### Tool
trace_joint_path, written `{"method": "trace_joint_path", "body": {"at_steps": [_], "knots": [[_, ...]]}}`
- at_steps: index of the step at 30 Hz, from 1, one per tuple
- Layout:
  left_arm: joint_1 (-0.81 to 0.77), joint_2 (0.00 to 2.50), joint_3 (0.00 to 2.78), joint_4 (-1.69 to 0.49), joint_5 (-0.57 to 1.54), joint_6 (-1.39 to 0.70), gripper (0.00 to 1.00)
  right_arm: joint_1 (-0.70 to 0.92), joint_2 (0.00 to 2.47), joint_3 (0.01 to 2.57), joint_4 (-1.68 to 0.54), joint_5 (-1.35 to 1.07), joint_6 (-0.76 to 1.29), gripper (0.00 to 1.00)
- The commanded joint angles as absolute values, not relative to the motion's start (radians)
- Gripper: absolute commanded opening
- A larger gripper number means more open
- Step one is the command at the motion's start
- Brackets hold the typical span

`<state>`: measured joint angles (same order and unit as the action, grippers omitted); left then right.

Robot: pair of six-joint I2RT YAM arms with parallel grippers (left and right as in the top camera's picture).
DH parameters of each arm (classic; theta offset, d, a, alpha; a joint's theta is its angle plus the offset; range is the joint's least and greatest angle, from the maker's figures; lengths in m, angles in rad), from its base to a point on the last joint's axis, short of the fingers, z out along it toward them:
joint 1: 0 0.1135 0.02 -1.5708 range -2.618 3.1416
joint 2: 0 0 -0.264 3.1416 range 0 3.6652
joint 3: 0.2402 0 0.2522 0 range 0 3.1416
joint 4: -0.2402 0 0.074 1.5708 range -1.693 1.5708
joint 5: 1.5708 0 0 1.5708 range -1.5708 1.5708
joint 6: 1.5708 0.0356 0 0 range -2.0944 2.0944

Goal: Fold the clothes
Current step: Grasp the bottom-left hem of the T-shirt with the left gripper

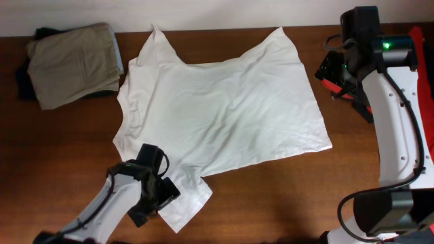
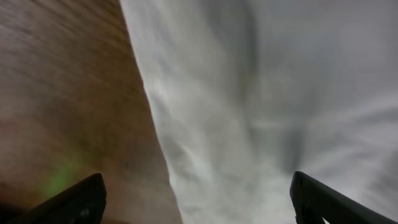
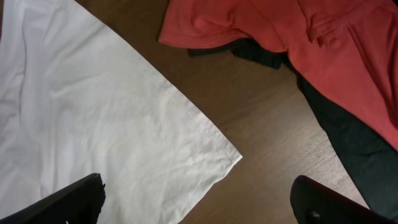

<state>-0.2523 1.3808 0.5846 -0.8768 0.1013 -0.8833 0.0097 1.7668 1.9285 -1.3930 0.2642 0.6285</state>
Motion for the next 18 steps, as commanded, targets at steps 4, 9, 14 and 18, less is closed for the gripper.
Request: {"method": "trace_joint_path", "body": {"at_steps": [4,9,14,18], "knots": [[-0.255,1.506,0.572,-0.858,0.107,-0.893,0.79,0.003,1.774,1.917,-1.381,0.273,0.634,0.99],[-0.255,1.524,0.572,-0.849,0.117,-0.893,0.61,-0.032,1.774,1.847,-1.366,0.273,0.639,0.99],[-0.255,1.524,0.572,-0.850,0.125,-0.892,0.38,-0.115,1.774,1.676,-1.300,0.182,0.648,0.99],[-0.255,1.524,0.572,-0.850,0.125,-0.893,0.22,-0.164,1.774,1.498,-1.199,0.071,0.644,0.99]]}}
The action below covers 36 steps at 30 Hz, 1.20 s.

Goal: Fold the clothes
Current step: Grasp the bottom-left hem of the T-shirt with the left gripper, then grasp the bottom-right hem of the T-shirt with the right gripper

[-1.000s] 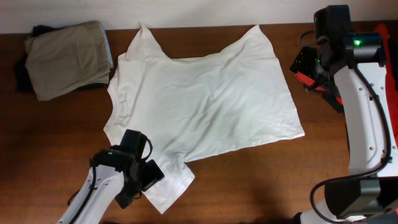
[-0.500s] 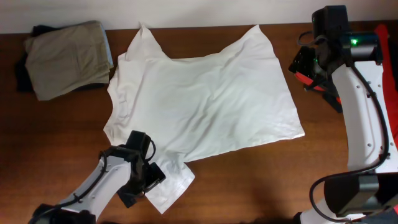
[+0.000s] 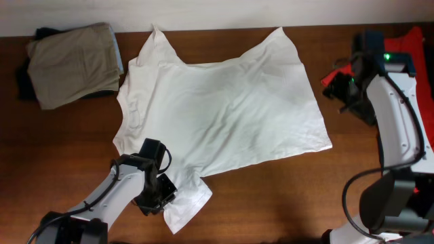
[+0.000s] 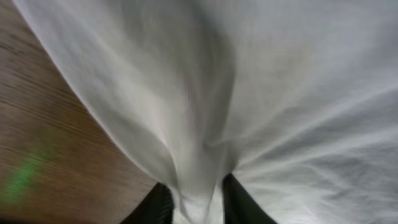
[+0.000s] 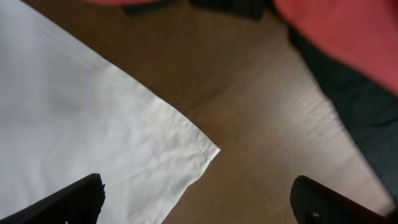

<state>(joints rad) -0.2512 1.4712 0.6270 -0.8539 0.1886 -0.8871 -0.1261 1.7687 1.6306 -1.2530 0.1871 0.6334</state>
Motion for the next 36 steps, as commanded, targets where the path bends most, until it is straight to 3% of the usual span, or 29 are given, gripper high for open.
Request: {"method": "trace_joint_path", "body": {"at_steps": [1,11,17,27,33,36], "knots": [[-0.255,1.524,0.572,-0.850,0.128,-0.893,0.21,-0.171,1.774,1.419,-1.142,0.033,0.643,0.99],[-0.255,1.524,0.572,-0.852,0.128,-0.893,0.16,-0.171,1.774,1.079,-0.865,-0.056,0.661,0.93],[-0.255,1.524,0.572,-0.852,0.128,-0.893,0.16,-0.171,1.774,0.992,-0.762,-0.052,0.693,0.73],[-0.255,1.524,0.572,-0.852,0.128,-0.893,0.15,-0.171,1.774,0.966,-0.636,-0.031,0.689,0.70],[-0.255,1.524,0.572,-0.852,0.128,-0.892,0.08,-0.171,1.774,0.962,-0.636,-0.007,0.689,0.55],[-0.255,1.524,0.572,-0.854,0.132,-0.892,0.06,-0.171,1.774,0.957,-0.634,-0.001,0.690,0.33]]}}
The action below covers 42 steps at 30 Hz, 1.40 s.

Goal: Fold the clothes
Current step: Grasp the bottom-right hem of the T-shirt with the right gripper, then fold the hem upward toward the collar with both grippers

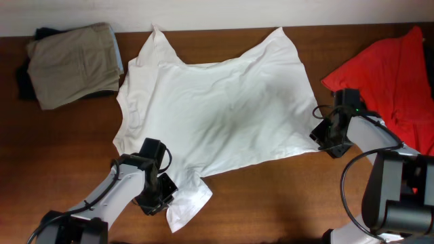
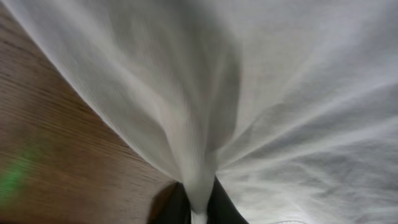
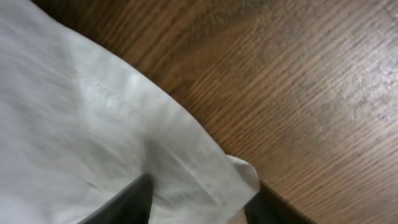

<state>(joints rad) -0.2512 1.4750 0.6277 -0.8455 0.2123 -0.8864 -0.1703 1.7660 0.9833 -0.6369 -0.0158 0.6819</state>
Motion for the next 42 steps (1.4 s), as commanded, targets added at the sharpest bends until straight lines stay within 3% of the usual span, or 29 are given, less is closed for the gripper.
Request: {"method": "trace_joint_path", "body": {"at_steps": [1,5,14,28,36,42], "knots": [[-0.255,1.524,0.572,-0.855,0.135,-0.892,0.03,-0.171,1.774,0.955,-0.635,0.004,0.690,0.25],[-0.255,1.520,0.573,-0.879,0.150,-0.892,0.01,-0.171,1.774,0.955,-0.639,0.012,0.690,0.04],[-0.255,1.307,0.628,-1.022,0.151,-0.892,0.01,-0.218,1.690,0.994,-0.768,0.017,0.723,0.04],[-0.255,0.868,0.713,-1.087,0.078,-0.892,0.01,-0.237,1.303,0.994,-0.918,0.080,0.742,0.04],[-0.255,0.895,0.774,-0.981,-0.159,-0.894,0.01,-0.236,1.282,0.994,-0.795,0.059,0.741,0.04],[-0.255,1.010,0.774,-0.784,-0.207,-0.893,0.01,-0.236,1.341,0.993,-0.665,0.007,0.741,0.04]]}}
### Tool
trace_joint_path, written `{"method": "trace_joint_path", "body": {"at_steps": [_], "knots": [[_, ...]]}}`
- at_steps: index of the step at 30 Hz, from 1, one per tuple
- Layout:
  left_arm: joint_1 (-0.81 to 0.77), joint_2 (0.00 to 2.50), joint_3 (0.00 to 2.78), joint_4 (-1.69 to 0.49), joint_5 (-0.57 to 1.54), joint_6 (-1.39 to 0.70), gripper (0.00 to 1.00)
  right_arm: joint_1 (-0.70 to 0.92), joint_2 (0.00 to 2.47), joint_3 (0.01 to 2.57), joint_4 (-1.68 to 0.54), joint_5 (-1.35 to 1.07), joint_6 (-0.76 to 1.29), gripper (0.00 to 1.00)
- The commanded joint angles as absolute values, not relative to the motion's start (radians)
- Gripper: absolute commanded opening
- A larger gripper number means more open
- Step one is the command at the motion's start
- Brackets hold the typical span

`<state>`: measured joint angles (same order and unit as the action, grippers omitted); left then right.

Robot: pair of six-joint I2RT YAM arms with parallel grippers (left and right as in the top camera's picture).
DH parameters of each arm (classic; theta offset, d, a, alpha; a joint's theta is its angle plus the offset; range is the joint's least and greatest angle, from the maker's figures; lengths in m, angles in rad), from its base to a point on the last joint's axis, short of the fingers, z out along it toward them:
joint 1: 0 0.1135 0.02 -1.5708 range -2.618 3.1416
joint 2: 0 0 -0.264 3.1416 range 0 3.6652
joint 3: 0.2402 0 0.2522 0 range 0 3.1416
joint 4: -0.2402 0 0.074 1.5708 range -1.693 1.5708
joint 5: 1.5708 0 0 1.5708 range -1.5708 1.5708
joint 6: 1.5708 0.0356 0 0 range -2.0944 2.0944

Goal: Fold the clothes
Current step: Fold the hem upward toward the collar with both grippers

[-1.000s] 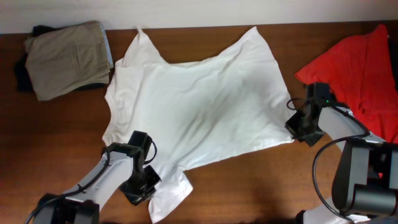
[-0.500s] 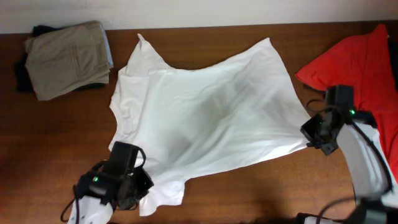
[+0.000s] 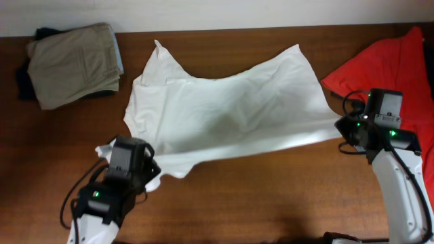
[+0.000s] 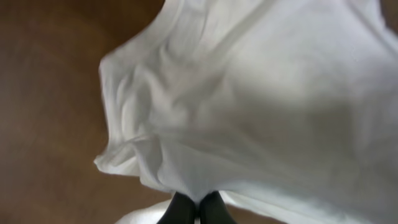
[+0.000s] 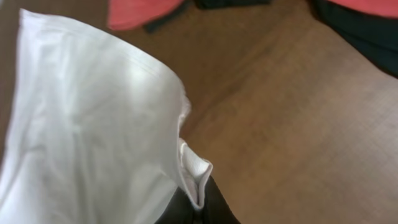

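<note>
The white T-shirt (image 3: 224,112) hangs stretched between both grippers, its near edge lifted off the brown table (image 3: 271,196) and its far part resting on it. My left gripper (image 4: 199,208) is shut on the shirt's near left part by the sleeve, cloth (image 4: 249,106) draping above the fingers. My right gripper (image 5: 198,208) is shut on the shirt's near right hem corner (image 5: 196,177). In the overhead view the left gripper (image 3: 142,169) sits at the lower left and the right gripper (image 3: 342,129) at the right.
A folded khaki garment (image 3: 74,61) lies on dark cloth at the back left corner. A red garment (image 3: 386,57) over black cloth lies at the back right, also seen as red cloth (image 5: 140,11) in the right wrist view. Bare wood runs along the table's near side.
Both grippers have risen with the shirt's near edge in them. The shirt has shifted right and away from the near side, and its near half is off the table.
The shirt lay flat, my left gripper open over the near left sleeve and the right arm up by the red garment. Then the left gripper was closing on the sleeve area. Later the right gripper was at the hem corner. Now both hold the shirt lifted.
</note>
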<state>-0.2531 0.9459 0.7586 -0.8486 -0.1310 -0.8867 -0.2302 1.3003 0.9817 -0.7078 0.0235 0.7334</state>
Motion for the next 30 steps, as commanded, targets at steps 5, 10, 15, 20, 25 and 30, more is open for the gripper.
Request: {"method": "trace_joint_path", "body": {"at_steps": [5,10,15,20,25,30], "knots": [[-0.255,1.150,0.774,-0.628,-0.274,-0.893,0.01,-0.234,1.441,0.993,-0.548,-0.014,0.737,0.04],[-0.254,1.299,0.774,-0.469,-0.342,-0.893,0.01,-0.205,1.545,0.993,-0.415,-0.015,0.737,0.04],[-0.252,1.429,0.774,-0.346,-0.394,-0.893,0.01,-0.141,1.661,0.993,-0.249,-0.015,0.733,0.04],[-0.252,1.531,0.774,-0.238,-0.435,-0.893,0.01,-0.115,1.715,0.993,-0.172,0.002,0.734,0.04],[-0.252,1.602,0.774,-0.228,-0.465,-0.893,0.01,-0.115,1.734,0.993,-0.171,0.052,0.724,0.04],[-0.226,1.631,0.774,-0.212,-0.524,-0.893,0.01,-0.115,1.759,0.993,-0.139,0.065,0.691,0.04]]}}
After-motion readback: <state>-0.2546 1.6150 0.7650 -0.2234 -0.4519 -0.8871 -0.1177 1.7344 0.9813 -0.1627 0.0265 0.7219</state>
